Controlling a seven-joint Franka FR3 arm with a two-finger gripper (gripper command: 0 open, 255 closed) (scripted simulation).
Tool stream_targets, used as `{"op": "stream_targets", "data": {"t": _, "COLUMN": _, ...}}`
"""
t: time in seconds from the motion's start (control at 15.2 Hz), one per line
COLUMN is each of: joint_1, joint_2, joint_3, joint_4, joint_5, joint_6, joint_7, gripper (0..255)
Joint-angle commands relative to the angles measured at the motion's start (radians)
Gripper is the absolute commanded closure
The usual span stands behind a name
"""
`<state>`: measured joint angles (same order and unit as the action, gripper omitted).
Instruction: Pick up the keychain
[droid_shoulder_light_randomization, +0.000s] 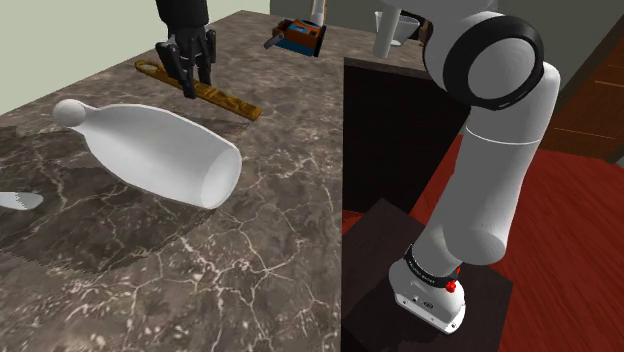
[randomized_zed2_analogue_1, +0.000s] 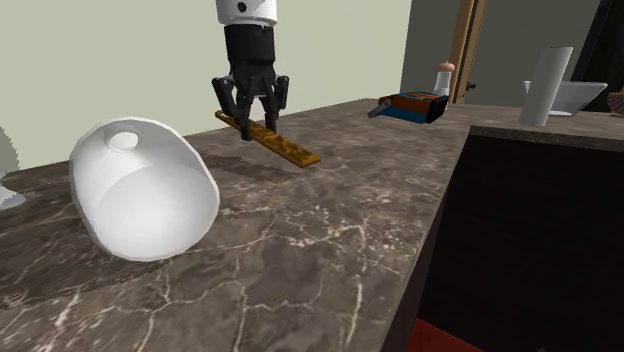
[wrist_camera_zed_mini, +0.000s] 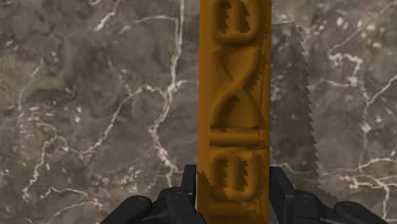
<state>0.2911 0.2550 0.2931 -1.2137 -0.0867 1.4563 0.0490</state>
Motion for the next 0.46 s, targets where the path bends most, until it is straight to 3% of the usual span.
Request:
{"op": "stream_targets", "data": {"t": 0.0, "joint_1": 0.006, "joint_2": 0.02, "joint_3": 0.001, "joint_4": 0.056, "joint_5": -0.006, "joint_6": -0.036, "joint_7": 0.001, "gripper": 255}}
{"op": "stream_targets", "data": {"t": 0.26, "joint_1": 0.021, "joint_2": 0.063, "joint_3": 0.002, "joint_4": 0.176, "joint_5": -0.021, "joint_6": -0.115, "joint_7": 0.004, "gripper": 255}}
{"op": "stream_targets", "data": {"t": 0.4, "joint_1": 0.022, "joint_2": 0.065, "joint_3": 0.002, "joint_4": 0.181, "joint_5": -0.021, "joint_6": -0.118, "joint_7": 0.004, "gripper": 255}}
